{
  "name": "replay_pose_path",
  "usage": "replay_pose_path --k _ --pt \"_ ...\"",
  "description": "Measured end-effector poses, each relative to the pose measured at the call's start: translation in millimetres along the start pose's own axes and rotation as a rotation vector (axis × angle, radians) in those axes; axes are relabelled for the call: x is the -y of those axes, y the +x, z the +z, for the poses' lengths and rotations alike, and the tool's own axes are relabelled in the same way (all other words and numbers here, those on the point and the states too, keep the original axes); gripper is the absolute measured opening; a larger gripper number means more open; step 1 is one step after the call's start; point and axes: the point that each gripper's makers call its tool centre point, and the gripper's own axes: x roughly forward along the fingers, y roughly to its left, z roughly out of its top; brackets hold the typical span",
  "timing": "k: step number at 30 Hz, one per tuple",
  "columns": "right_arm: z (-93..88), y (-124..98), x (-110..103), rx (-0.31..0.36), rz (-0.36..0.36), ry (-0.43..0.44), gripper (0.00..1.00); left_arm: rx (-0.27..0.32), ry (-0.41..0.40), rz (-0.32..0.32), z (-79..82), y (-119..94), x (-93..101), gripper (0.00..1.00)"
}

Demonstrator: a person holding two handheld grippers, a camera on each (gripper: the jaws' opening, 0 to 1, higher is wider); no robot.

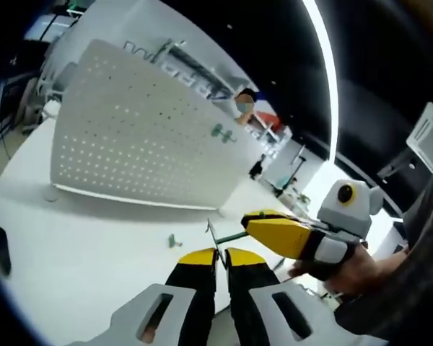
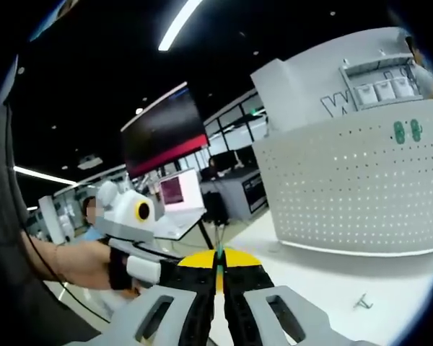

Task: Insert the hook assembly into the mounting plate slot until the hook locks in place.

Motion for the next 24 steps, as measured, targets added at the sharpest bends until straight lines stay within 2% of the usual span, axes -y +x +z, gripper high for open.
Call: replay_pose_path --k 2,7,10,14,20,22,23,24 --pt "-1.1 0.4 -0.8 -0.004 0.003 -0.010 0.00 -0.005 0.020 0.015 0.5 -0.1 -1.3 0.04" --pt "-1.8 -1.9 1.1 -0.016 0.003 -0.002 0.01 0.005 0.014 0.020 4.3 -0.2 -4.1 0.02" --pt "-3.6 -3.6 2.2 -0.028 -0.002 -0.016 0.01 -0.013 0.060 0.031 4.6 2.6 -4.0 0.02" --pt "-4.3 -4.0 6.8 -0.039 -0.008 0.013 0.01 -0.018 0.101 0.053 5.9 5.0 -4.6 0.01" --pt "-7.8 -2.5 8.2 -0.062 -0.011 0.034 0.06 0.000 0.111 0.070 11.2 3.8 -9.3 0.01" --pt "-11.9 -2.8 11.3 -0.067 -0.017 0.069 0.07 0.019 0.100 0.093 15.0 1.1 -15.6 0.01" --pt "-11.4 -3.5 11.5 -0.056 -0.016 0.114 0.07 0.018 0.104 0.107 15.3 0.1 -18.7 0.01" --pt "-11.3 -4.1 12.6 -0.057 -0.018 0.116 0.07 0.012 0.111 0.116 14.8 -0.7 -20.6 0.01"
